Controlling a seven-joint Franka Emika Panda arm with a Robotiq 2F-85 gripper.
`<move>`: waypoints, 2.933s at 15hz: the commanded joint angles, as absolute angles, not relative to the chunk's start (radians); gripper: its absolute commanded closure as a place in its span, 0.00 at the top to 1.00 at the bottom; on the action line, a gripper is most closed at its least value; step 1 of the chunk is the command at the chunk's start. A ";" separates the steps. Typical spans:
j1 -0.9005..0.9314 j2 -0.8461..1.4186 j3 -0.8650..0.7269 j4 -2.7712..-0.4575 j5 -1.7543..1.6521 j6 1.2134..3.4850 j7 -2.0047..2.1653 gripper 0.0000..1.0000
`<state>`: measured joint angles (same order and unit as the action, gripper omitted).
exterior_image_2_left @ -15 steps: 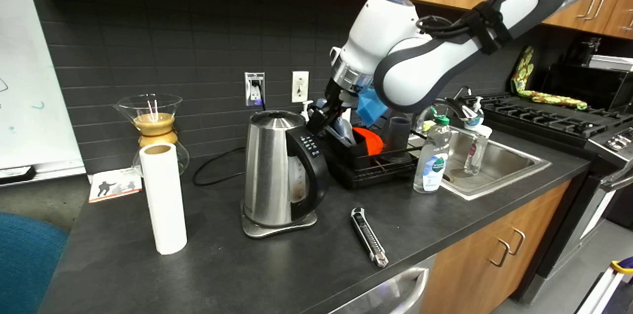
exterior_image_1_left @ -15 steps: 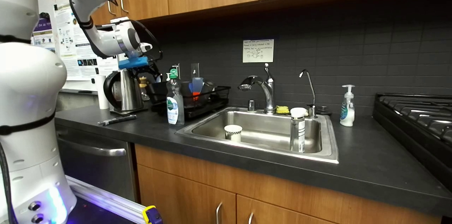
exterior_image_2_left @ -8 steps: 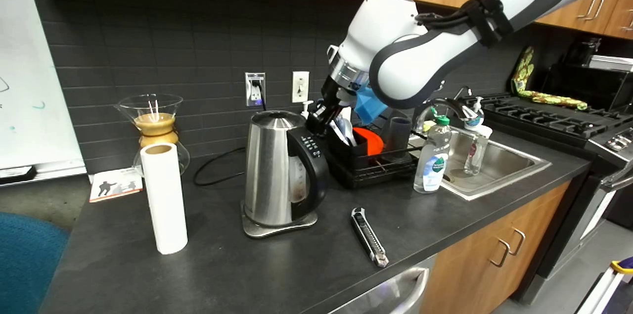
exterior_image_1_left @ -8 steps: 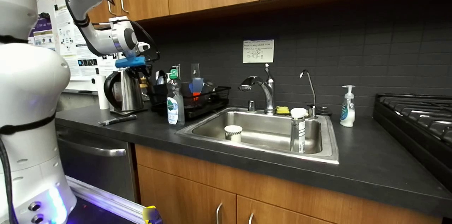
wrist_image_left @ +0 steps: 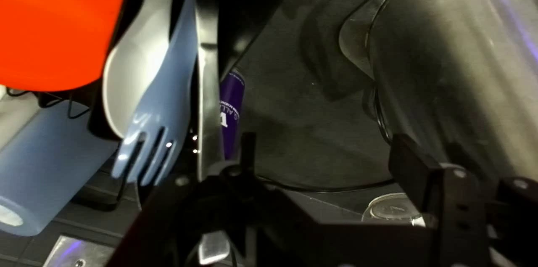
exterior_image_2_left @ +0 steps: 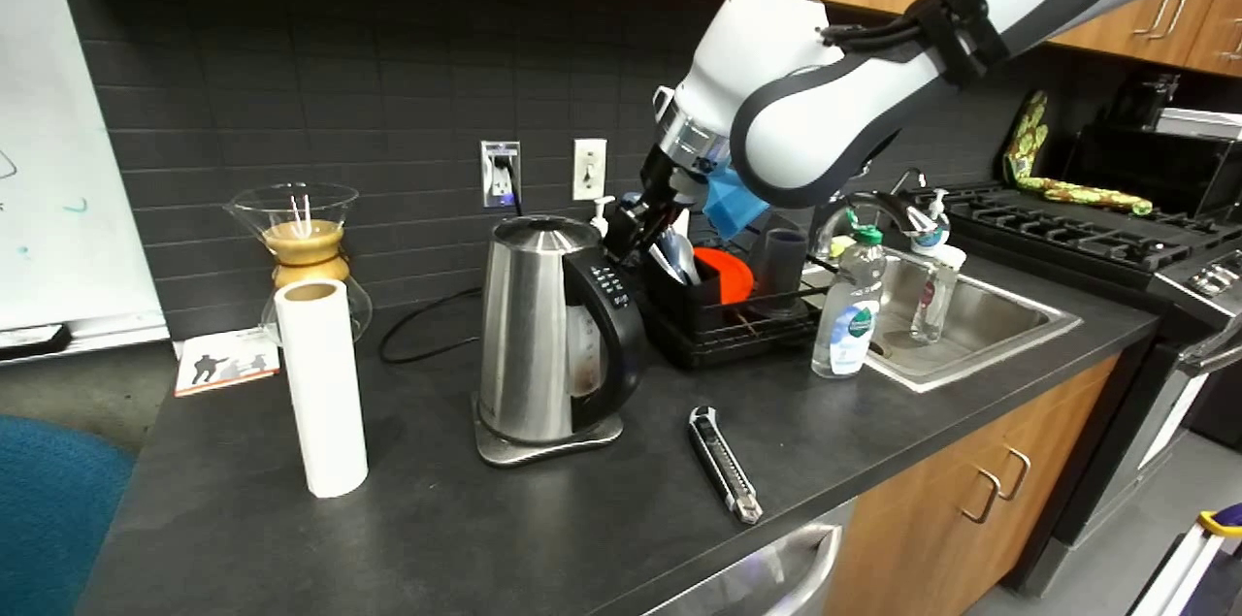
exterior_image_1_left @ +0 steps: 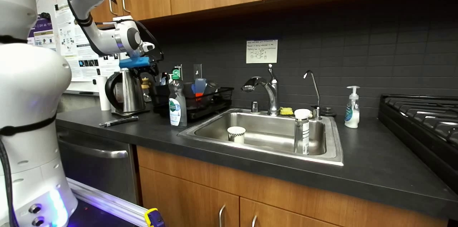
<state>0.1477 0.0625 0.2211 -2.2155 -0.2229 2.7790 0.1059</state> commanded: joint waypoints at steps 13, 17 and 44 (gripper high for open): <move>0.142 0.008 0.158 -2.227 -0.230 2.802 -0.020 1.00; 0.148 0.001 0.160 -2.230 -0.231 2.811 -0.031 1.00; 0.166 0.070 0.170 -2.219 -0.230 2.854 -0.067 0.81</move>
